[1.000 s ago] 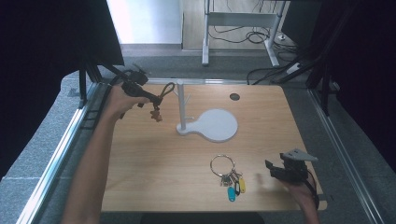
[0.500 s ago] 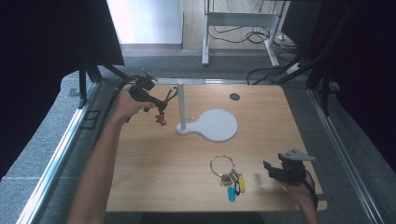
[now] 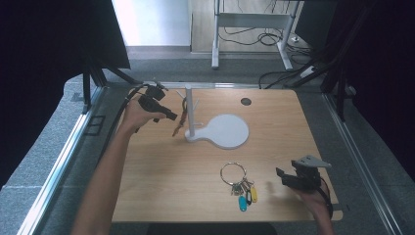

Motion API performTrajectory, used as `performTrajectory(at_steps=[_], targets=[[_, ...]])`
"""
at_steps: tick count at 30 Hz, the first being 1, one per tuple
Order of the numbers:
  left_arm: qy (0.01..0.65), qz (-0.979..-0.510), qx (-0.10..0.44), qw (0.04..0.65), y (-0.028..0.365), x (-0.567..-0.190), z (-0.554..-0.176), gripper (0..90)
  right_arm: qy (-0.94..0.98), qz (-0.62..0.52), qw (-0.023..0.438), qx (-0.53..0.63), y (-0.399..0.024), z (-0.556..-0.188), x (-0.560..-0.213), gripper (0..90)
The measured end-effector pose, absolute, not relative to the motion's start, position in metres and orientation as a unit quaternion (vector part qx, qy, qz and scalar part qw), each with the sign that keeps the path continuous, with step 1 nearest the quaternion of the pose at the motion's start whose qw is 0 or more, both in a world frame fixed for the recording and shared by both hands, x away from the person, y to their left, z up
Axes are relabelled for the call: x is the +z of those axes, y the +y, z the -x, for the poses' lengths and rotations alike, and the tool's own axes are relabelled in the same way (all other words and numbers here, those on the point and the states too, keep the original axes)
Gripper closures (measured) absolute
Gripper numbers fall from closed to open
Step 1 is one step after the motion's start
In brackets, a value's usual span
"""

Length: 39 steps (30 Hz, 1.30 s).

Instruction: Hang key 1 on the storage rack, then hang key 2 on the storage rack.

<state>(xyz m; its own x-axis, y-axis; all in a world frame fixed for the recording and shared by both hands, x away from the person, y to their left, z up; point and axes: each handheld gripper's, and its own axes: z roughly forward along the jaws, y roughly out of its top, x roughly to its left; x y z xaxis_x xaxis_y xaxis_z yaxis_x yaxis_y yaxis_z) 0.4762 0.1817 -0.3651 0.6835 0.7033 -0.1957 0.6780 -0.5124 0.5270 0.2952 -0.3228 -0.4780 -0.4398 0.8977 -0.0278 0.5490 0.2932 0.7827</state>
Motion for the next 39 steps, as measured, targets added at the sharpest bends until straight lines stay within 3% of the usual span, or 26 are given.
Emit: performTrajectory(at_steps=[11,23,35,39], targets=[[0.381,-0.866,0.069,0.315,0.201,-0.364,-0.421,39.5,0.763,-0.462,0.249,0.377,-0.320,-0.300,-0.470,29.9],[0.365,-0.873,0.066,0.318,0.206,-0.390,-0.370,39.2,0.764,-0.457,0.237,0.388,-0.318,-0.299,-0.468,30.1],[0.356,-0.873,0.075,0.323,0.210,-0.407,-0.343,37.1,0.769,-0.434,0.236,0.405,-0.308,-0.295,-0.461,30.1],[0.350,-0.875,0.071,0.327,0.210,-0.411,-0.336,36.7,0.781,-0.436,0.200,0.400,-0.301,-0.300,-0.460,32.6]])
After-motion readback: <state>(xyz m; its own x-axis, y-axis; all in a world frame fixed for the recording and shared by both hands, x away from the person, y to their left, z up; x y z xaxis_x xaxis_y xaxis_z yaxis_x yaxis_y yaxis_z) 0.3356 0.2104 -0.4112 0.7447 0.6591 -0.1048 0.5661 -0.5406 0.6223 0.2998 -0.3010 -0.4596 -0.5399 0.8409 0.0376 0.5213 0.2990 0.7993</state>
